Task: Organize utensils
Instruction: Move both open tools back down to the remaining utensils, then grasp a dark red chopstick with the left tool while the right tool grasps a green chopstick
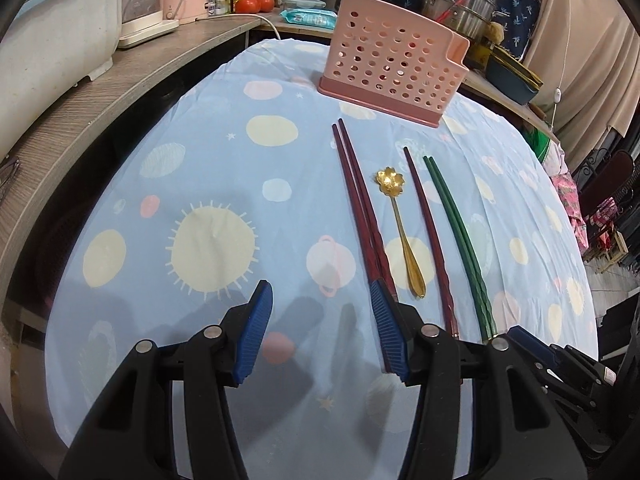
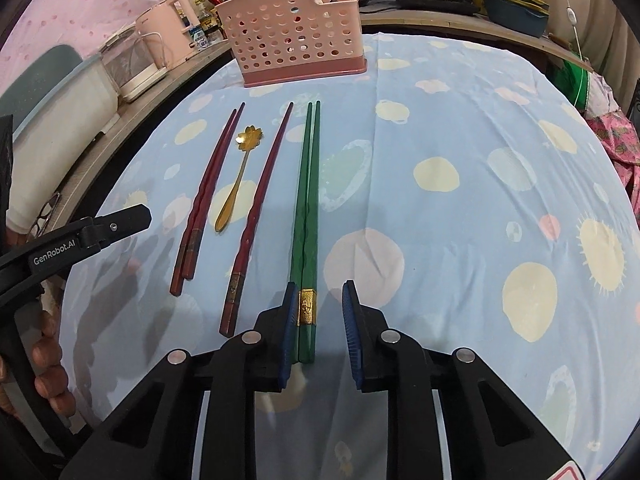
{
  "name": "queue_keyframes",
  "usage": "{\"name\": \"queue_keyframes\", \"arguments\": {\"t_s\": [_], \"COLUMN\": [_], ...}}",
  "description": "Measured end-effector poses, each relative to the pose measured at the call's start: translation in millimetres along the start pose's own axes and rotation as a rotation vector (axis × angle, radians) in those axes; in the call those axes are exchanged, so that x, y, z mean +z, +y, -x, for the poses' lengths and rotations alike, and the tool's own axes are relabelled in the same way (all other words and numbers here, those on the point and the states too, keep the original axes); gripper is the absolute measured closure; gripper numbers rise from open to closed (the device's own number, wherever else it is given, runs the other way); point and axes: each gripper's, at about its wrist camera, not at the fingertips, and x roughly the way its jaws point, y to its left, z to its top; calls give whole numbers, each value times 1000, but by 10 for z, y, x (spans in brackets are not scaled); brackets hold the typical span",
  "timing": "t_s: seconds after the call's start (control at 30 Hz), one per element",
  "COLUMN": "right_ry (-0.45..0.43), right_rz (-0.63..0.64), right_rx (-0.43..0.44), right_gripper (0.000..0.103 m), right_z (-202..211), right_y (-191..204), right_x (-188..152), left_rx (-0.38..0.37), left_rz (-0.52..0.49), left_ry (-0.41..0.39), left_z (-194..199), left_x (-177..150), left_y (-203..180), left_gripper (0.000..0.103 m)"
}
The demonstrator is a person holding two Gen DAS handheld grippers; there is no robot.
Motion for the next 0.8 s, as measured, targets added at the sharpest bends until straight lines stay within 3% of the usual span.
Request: {"name": "queue_keyframes", "arguments": {"t_s": [0.8], "right_ry": [3], "right_rz": [31], "right_rx": [-43], "right_gripper": [88], "right_z": [-41], "right_y": [-13], "right_x": [-35], "left_rx": [-49], "left_rz": [-80], "left_ry": [71], "left_z": [-113], "left_x": [-170], "left_y": [-222], "left_gripper": [54]}}
